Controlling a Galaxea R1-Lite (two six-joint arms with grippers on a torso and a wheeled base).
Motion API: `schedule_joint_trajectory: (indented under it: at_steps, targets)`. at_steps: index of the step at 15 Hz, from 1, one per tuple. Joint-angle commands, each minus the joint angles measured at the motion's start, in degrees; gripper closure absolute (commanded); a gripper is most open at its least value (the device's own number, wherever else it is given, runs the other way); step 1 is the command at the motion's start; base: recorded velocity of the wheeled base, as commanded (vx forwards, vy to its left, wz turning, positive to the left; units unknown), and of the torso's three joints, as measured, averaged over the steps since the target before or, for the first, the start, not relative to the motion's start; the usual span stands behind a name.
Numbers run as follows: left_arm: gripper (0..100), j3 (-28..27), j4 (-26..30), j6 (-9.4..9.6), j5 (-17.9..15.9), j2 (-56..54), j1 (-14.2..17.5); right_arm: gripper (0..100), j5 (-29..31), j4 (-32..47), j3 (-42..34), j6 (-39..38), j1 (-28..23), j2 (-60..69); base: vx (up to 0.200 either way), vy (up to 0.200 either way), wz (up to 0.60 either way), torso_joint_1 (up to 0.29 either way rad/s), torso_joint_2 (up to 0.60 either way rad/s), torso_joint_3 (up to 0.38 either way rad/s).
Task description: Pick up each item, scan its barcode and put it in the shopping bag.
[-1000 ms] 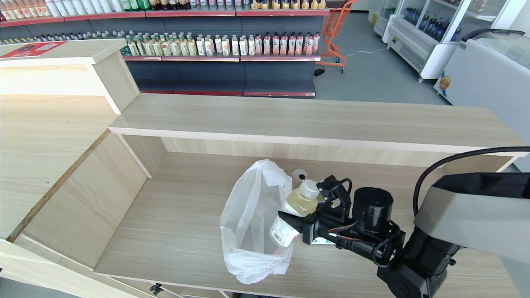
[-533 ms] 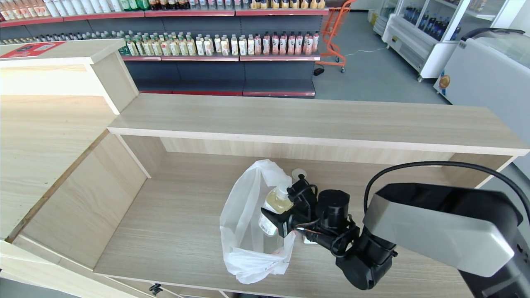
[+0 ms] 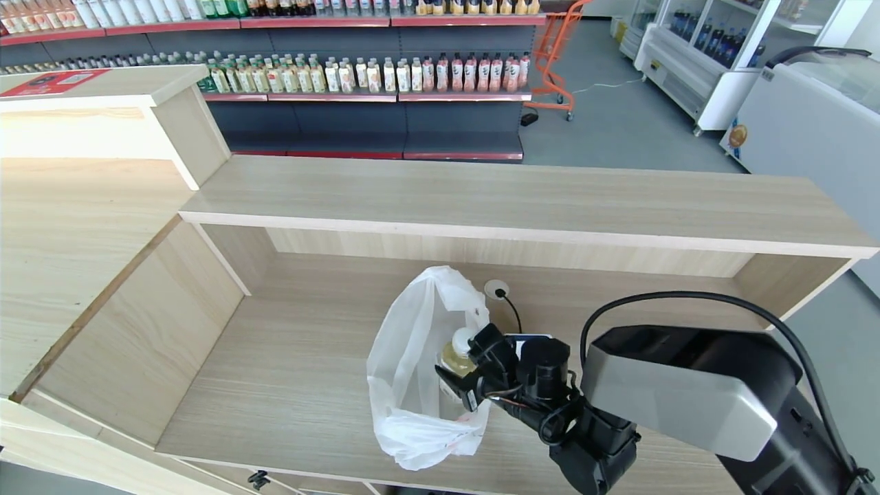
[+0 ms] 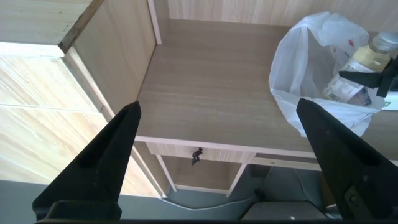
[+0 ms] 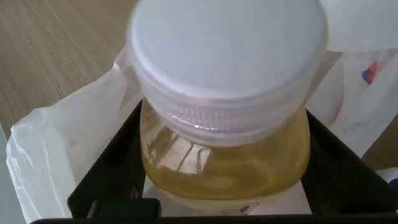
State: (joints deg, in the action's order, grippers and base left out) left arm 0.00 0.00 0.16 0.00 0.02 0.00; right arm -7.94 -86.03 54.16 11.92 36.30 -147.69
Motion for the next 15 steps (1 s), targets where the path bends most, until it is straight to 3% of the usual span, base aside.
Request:
schedule_joint_trajectory:
  at_steps: [1, 3, 5, 8, 11, 12, 13, 14, 15]
  targets:
    - [0, 0.00, 0.00, 0.02, 0.00, -0.02, 0.00, 0, 0.03, -0.02, -1.34, -0.06, 0.08, -0.41, 0.000, 0.000, 0.00, 0.000, 0.00, 0.000]
    - [0, 0.00, 0.00, 0.02, 0.00, -0.02, 0.00, 0, -0.06, -0.10, -3.01, -1.99, -1.50, 3.99, 0.000, 0.000, 0.00, 0.000, 0.00, 0.000]
    - [0, 0.00, 0.00, 0.02, 0.00, -0.02, 0.00, 0, 0.55, 1.92, -4.68, -9.37, -2.91, 9.35, 0.000, 0.000, 0.00, 0.000, 0.00, 0.000]
    - [0, 0.00, 0.00, 0.02, 0.00, -0.02, 0.00, 0, 2.57, 5.61, -14.44, -19.57, -7.30, 19.02, 0.000, 0.000, 0.00, 0.000, 0.00, 0.000]
    - [0, 0.00, 0.00, 0.02, 0.00, -0.02, 0.00, 0, -0.94, 13.43, -23.23, -22.29, -12.22, 36.86, 0.000, 0.000, 0.00, 0.000, 0.00, 0.000]
    - [0, 0.00, 0.09, 0.02, 0.00, -0.02, 0.00, 0, -2.96, 29.69, -24.98, -22.47, -13.45, 53.29, 0.000, 0.000, 0.00, 0.000, 0.00, 0.000]
    - [0, 0.00, 0.00, 0.02, 0.00, -0.02, 0.00, 0, -3.05, 39.89, -24.19, -22.56, -13.80, 61.29, 0.000, 0.000, 0.00, 0.000, 0.00, 0.000]
    - [0, 0.00, 0.09, 0.02, 0.00, -0.02, 0.00, 0, -3.23, 48.41, -23.66, -23.00, -14.07, 66.65, 0.000, 0.000, 0.00, 0.000, 0.00, 0.000]
    - [0, 0.00, 0.09, 0.02, 0.00, -0.02, 0.00, 0, -3.23, 52.10, -23.75, -23.61, -13.98, 69.03, 0.000, 0.000, 0.00, 0.000, 0.00, 0.000]
